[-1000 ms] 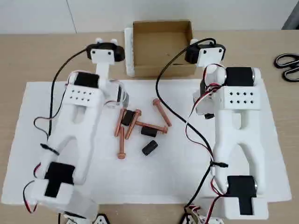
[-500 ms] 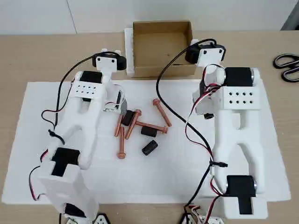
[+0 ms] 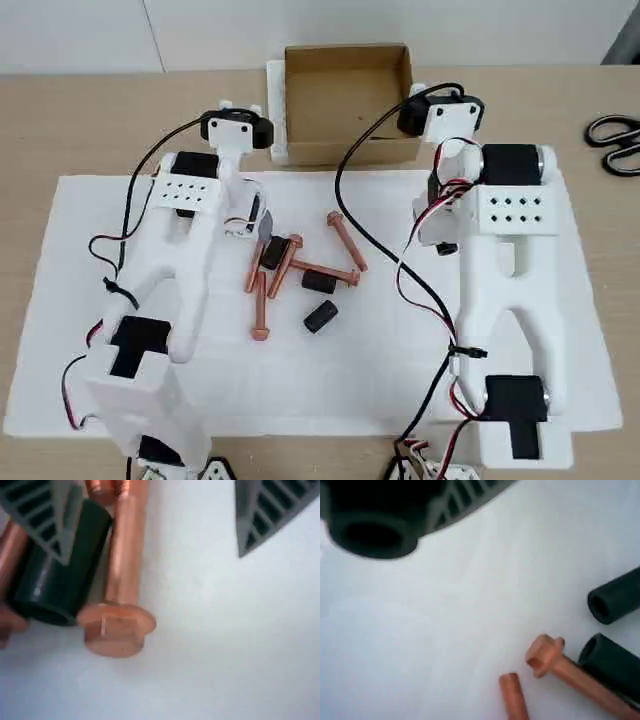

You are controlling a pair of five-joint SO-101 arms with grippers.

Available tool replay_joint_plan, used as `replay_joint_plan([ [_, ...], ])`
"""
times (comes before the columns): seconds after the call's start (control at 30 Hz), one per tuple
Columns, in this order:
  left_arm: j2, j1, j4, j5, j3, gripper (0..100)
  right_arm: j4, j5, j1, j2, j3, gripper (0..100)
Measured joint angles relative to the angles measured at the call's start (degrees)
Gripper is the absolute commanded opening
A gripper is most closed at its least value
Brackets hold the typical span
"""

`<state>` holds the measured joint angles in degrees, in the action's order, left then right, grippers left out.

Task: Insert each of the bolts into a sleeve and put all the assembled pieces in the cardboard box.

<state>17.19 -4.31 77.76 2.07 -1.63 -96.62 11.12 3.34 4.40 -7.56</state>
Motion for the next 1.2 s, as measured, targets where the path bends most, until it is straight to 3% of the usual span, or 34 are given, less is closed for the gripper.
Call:
replay_joint_plan([
  [0.27, 6.7, 0.3, -1.3, -1.5, -1.1, 21, 0.0, 0.0, 0.0, 0.0, 0.0, 0.4],
  [0.77, 7.3, 0.3, -2.5, -1.5, -1.5, 21, 0.0, 0.0, 0.0, 0.0, 0.0, 0.4],
  [0.97, 7.3, 0.1, -2.5, -1.2, -1.5, 12, 0.0, 0.0, 0.4, 0.0, 0.0, 0.4],
  [1.2, 8.6, 0.1, -2.5, -1.2, -1.5, 11, 0.0, 0.0, 1.8, 0.0, 0.0, 0.4],
])
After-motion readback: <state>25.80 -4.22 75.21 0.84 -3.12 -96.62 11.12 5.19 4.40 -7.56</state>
